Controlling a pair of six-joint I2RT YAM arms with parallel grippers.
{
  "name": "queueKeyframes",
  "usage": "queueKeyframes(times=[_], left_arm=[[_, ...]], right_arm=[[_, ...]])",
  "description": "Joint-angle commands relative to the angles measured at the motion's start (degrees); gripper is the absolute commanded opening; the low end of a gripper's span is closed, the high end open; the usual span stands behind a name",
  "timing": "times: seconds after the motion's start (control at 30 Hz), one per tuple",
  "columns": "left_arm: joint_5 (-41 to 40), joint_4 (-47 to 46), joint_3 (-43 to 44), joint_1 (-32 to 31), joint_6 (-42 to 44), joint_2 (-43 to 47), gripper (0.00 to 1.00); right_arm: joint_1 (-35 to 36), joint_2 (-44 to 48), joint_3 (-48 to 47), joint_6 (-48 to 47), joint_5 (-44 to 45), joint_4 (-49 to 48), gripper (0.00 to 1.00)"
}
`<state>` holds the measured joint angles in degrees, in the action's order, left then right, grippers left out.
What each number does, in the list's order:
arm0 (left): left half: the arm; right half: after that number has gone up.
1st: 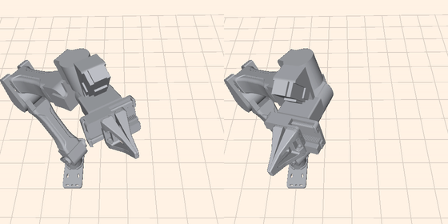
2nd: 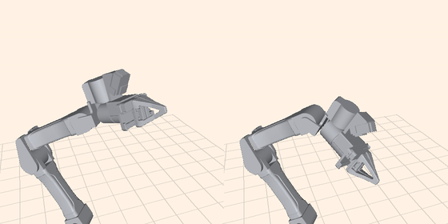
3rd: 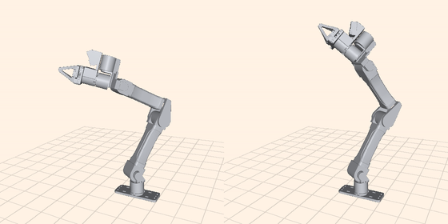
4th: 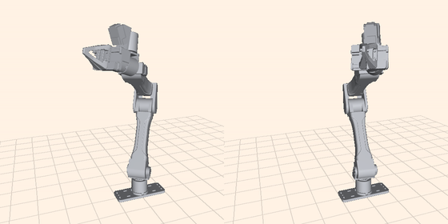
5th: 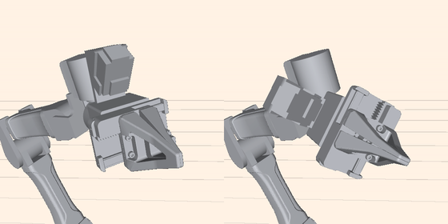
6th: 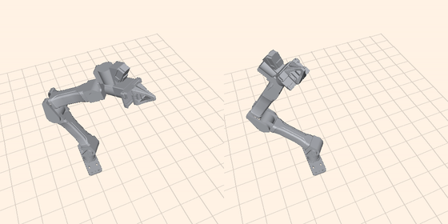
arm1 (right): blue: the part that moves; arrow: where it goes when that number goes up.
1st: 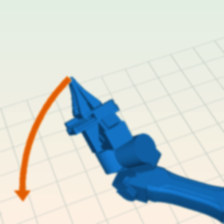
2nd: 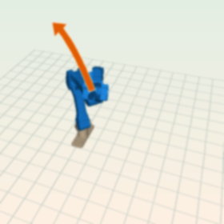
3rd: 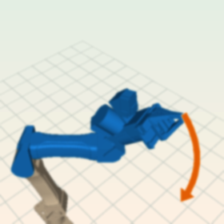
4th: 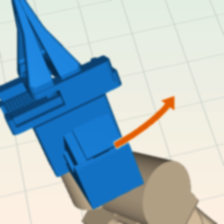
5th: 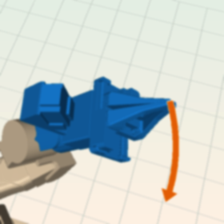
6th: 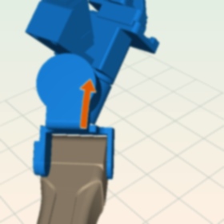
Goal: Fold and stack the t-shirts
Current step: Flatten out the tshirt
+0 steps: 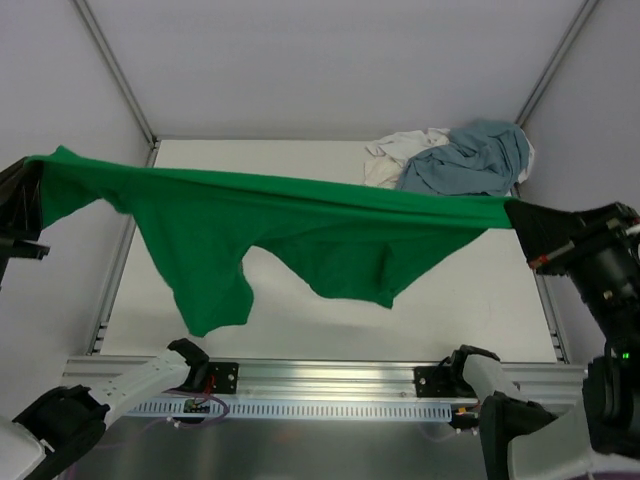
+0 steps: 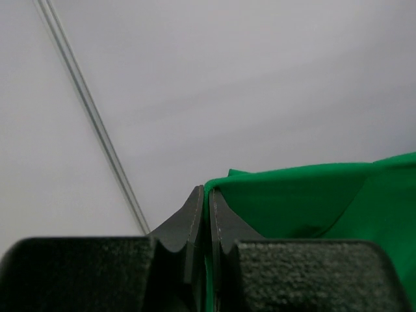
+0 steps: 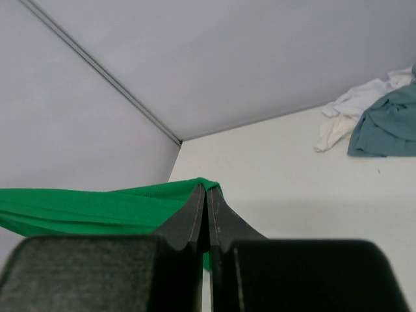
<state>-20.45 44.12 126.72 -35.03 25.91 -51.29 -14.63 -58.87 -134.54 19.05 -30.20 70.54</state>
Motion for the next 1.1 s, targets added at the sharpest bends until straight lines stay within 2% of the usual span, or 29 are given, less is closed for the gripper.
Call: queueKeyframes(times=[0.0, 0.13, 0.17, 0.3, 0.47, 0.6, 0.7, 0.8, 0.93, 1.07], left_arm=[[-1.99, 7.37, 2.49, 4.43, -1.91, 1.36, 0.00], [2.42, 12.39, -3.29, 4.79, -11.64, 2.33, 0.00], [3.56, 10.57, -8.89, 4.79, -12.72, 3.03, 0.00], [6.47, 2.30, -22.28, 4.79, -15.01, 4.71, 0.00], [7.97, -10.34, -37.55, 4.79, -12.38, 1.29, 0.00], [6.48, -22.64, -43.12, 4.79, -7.64, -5.04, 0.00], [7.26, -26.70, -44.97, 6.28, -3.68, -11.10, 0.00], [9.10, -31.97, -46.90, 9.71, -3.41, -15.59, 0.00], [9.38, -38.03, -50.58, 12.79, -2.19, -20.07, 0.00], [5.69, -45.32, -56.57, 13.76, 0.28, -22.27, 0.00]], right_arm=[[0.04, 1.65, 0.67, -2.08, 12.60, 1.87, 0.01], [1.18, 4.20, 7.18, -3.66, 15.16, 2.49, 0.01], [1.19, 3.77, 7.97, -3.93, 16.47, 2.15, 0.01], [1.27, -0.09, 9.29, -5.07, 19.29, 1.44, 0.01], [1.71, -4.58, 19.47, -4.99, 20.61, -4.96, 0.00], [1.89, -7.65, 31.07, -2.62, 20.18, -14.19, 0.00], [2.59, -11.43, 37.49, -1.13, 20.17, -19.90, 0.00], [2.85, -15.21, 42.41, -0.42, 19.65, -24.39, 0.00], [4.00, -20.65, 46.12, -0.94, 19.74, -29.22, 0.01], [4.96, -26.36, 46.74, -2.08, 18.25, -31.95, 0.01]])
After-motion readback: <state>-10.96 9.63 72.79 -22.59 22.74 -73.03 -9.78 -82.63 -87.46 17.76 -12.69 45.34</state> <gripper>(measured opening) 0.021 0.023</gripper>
